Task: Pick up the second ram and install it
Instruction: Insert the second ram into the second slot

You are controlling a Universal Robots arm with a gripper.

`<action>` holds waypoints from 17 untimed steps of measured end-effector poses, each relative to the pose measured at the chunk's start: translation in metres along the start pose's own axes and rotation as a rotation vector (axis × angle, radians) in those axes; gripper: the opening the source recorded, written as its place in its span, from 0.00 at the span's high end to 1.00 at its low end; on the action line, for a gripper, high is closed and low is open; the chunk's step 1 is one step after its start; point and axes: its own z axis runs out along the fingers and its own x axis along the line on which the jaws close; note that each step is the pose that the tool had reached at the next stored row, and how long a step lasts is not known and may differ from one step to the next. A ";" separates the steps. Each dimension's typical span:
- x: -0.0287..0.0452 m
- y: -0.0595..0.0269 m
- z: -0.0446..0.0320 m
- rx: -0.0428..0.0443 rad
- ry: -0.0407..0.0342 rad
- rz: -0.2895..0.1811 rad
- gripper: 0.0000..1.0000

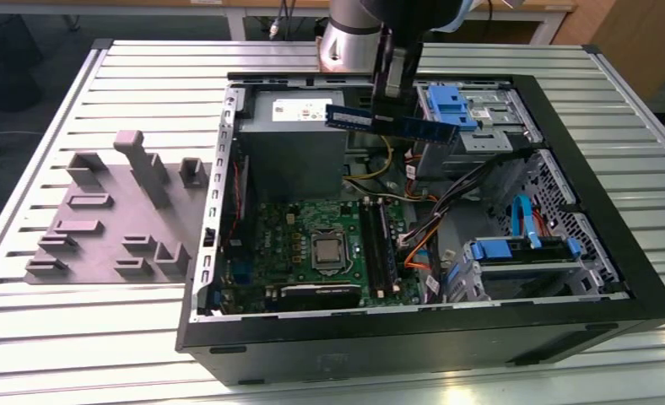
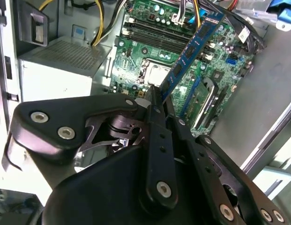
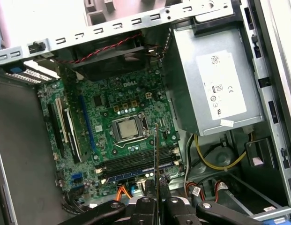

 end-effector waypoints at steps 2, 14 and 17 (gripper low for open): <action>0.0000 0.0000 0.0002 0.0002 -0.0006 0.031 0.86; 0.0000 0.0000 0.0012 0.0008 -0.0032 0.176 0.86; 0.0000 0.0000 0.0015 0.0010 -0.0038 0.205 0.86</action>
